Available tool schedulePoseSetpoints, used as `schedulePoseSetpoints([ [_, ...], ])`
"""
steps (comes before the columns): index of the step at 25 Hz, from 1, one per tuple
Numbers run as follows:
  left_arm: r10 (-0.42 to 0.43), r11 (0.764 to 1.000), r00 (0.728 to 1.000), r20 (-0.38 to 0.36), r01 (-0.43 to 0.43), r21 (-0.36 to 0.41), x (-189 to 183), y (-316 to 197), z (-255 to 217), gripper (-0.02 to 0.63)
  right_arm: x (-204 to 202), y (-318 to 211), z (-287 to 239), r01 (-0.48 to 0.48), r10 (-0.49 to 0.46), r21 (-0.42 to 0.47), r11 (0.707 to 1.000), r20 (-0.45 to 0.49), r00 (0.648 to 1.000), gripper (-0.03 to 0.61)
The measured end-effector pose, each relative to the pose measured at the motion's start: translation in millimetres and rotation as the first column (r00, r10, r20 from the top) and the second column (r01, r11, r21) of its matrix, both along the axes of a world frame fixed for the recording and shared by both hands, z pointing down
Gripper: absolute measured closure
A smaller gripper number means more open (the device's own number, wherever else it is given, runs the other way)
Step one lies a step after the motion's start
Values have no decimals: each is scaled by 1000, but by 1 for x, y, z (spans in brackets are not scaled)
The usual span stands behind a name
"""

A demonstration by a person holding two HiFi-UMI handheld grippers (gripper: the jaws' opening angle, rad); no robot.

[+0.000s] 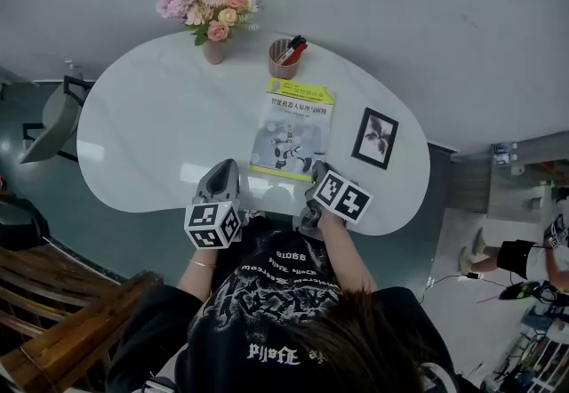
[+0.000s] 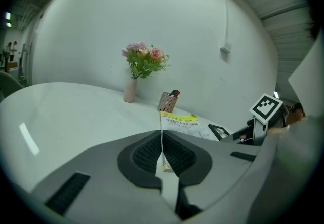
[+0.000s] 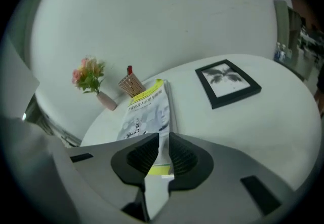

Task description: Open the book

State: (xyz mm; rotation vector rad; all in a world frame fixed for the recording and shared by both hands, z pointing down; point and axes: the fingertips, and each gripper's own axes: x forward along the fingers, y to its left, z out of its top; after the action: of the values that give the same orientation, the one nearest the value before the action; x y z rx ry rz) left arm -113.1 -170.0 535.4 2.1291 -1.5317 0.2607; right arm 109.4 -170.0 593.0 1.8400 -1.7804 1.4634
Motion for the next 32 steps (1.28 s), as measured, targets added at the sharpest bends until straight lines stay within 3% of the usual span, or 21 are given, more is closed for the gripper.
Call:
schedulePoseSetpoints([
  [2, 5, 1000, 1000, -2, -5, -1, 1, -1, 0, 589, -1, 3, 3, -59, 62, -33, 998, 79, 995, 494],
  [4, 12, 1000, 1000, -3, -12, -1, 2, -1, 0, 589, 0, 4, 4, -75, 79, -49, 996, 100, 992, 497],
  [10, 28, 1000, 1000, -2, -28, -1, 6, -3, 0, 589, 2, 4, -3, -46, 47, -27, 999, 16, 999, 548],
  [18, 33, 999, 999, -2, -33, -3, 4, -1, 1, 589, -12, 2, -23, 29, -23, 47, 998, -111, 993, 549],
  [32, 35, 999, 999, 26, -36, 15, -18, 3, 0, 589, -53, -4, -44, 110, -93, 150, 983, -116, 989, 549],
])
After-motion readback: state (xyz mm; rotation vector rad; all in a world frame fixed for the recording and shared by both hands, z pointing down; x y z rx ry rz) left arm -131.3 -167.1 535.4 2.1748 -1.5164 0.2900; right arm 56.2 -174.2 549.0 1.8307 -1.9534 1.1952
